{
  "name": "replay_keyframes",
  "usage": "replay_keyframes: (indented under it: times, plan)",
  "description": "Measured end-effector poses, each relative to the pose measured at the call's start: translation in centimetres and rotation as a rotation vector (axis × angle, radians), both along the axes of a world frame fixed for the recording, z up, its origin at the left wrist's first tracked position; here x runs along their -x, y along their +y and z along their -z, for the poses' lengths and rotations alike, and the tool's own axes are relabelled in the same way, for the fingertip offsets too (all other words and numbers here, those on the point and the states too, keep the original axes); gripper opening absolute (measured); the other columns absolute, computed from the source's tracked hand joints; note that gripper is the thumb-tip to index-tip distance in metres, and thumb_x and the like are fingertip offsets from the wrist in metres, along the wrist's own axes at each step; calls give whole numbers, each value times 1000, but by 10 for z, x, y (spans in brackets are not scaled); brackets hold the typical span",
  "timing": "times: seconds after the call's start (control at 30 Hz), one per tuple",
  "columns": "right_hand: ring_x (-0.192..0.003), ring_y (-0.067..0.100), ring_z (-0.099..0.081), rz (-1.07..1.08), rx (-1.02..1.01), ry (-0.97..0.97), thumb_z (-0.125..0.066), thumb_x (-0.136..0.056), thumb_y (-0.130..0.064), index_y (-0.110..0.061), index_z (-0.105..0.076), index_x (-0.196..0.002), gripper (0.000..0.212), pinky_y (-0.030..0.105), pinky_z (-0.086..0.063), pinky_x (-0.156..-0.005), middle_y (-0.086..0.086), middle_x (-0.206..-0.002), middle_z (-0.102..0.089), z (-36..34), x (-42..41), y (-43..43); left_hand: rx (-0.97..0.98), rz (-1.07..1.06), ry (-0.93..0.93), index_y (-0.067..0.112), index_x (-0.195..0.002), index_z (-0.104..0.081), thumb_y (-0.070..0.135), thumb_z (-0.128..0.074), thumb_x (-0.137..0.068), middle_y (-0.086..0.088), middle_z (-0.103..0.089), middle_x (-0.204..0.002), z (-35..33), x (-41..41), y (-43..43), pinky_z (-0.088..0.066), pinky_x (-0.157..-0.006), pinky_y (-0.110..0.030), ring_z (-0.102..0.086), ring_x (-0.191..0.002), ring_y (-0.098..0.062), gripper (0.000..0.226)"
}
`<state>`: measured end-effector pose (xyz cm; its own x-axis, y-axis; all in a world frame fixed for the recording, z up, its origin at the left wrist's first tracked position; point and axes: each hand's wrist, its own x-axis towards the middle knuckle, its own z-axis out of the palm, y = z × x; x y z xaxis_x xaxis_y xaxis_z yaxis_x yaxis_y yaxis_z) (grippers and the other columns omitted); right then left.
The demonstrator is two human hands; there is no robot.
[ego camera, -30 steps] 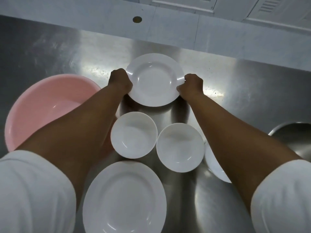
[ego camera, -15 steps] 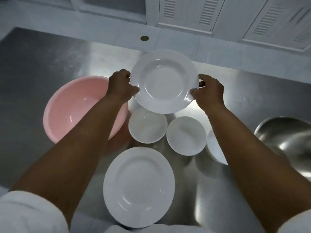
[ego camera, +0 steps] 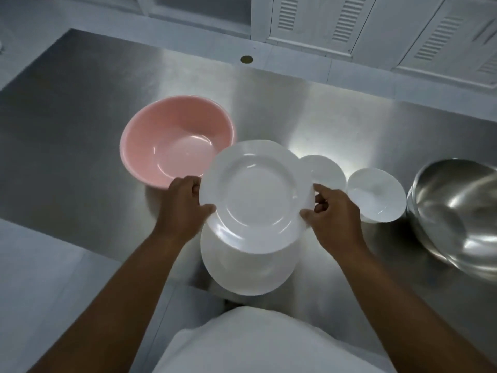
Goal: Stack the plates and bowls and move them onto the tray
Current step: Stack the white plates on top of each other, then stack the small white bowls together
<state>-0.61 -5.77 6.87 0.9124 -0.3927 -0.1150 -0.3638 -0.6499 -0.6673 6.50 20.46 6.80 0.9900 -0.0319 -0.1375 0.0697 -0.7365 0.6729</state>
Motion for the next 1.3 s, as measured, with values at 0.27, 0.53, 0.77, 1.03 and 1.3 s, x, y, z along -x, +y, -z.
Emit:
replay_keyframes:
  times: [0.27,0.53,0.77,1.03,1.3]
  plan:
    - [-72,12,-54,-25,4,141,-78,-75,-10,-14,-62,-124,52,17,-36,-74,2,-95,-53,49,52,19,-42,-23,116,15,-113,-60,17,-83,-69,-3,-57,-109,54,63,22,-46,-73,-24,-57,-73,-10,49]
    - [-73,9,-50,-48,-19,226,-72,-81,-11,-15,-56,-132,54,18,-36,-78,1,-101,-50,69,58,22,-56,-13,179,13,-113,-62,13,-79,-69,-1,-54,-103,79,73,23,-46,-74,-26,-58,-74,-13,47]
    - [-70,3,-49,-69,-37,200,-70,-82,-11,-15,-55,-134,54,17,-35,-79,-1,-101,-47,73,56,20,-53,-23,191,12,-117,-61,12,-78,-71,-1,-53,-105,85,69,22,-45,-75,-26,-55,-70,-6,49]
    - [-73,6,-59,154,-142,93,-77,-80,-26,-14,-64,-123,47,20,-47,-79,-2,-96,-62,69,55,-10,-122,-13,-33,13,-121,-58,32,-82,-70,-5,-58,-111,64,54,6,-52,-72,-35,-58,-74,-20,60]
    - [-77,20,-71,644,-412,21,-70,-82,-28,-15,-65,-117,38,43,-59,-83,-1,-88,-70,65,77,-84,48,383,-179,12,-117,-64,26,-75,-80,-3,-64,-97,31,-11,-128,-50,-78,-25,-56,-71,-11,41]
